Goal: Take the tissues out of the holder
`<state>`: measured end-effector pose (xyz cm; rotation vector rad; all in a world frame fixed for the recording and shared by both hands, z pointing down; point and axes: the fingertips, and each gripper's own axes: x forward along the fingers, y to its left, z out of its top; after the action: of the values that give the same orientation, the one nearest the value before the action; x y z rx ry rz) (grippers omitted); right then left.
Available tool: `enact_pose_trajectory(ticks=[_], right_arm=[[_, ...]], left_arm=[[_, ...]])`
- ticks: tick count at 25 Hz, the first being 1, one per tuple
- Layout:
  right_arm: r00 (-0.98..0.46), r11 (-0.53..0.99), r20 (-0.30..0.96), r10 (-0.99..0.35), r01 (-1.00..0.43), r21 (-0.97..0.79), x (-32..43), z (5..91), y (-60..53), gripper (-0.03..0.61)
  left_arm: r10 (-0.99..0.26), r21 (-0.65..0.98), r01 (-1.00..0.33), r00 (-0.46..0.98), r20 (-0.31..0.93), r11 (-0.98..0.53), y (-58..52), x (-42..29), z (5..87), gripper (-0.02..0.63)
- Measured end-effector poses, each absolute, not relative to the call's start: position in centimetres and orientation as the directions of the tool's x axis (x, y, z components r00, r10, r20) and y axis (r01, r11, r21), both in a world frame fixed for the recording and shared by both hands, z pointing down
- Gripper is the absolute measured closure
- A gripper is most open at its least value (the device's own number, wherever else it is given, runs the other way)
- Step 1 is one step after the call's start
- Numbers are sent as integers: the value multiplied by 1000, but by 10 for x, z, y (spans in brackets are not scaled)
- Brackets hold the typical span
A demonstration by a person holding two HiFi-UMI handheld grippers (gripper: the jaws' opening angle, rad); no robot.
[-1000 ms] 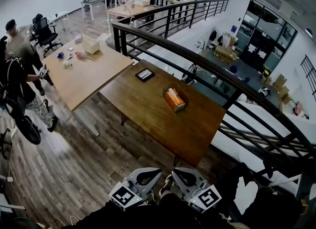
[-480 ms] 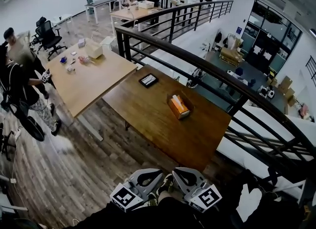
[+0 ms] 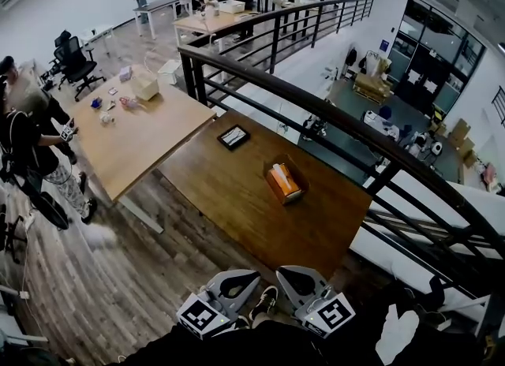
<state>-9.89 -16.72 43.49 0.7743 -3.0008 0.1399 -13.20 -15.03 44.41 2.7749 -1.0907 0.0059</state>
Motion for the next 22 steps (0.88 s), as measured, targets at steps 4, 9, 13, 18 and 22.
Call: enact_pose_trajectory(ticks=[4,9,13,18,22], right_arm=[[-872,869,59,-485,-489,-83,-92,436,-197,574],[-870,865,63,-489,-493,-90,-84,439,-233,574],[-869,864,61,-491,-494,-96,-77,440,-262,574],[-869,863,63,-491,-495,-102,-62,438,-284,574],[-870,863,59,-490,-493,-107,-60,440,-304,574]], left_arm=[[-675,161,-676,735,67,-719,-181,-124,446,604],[-671,163,-672,738,69,-723,-216,-114,444,604],[-667,150,-670,741,75,-728,-246,-106,445,605],[-661,141,-665,746,80,-733,-269,-90,440,605],[-664,149,-668,743,79,-729,-290,-87,439,605]])
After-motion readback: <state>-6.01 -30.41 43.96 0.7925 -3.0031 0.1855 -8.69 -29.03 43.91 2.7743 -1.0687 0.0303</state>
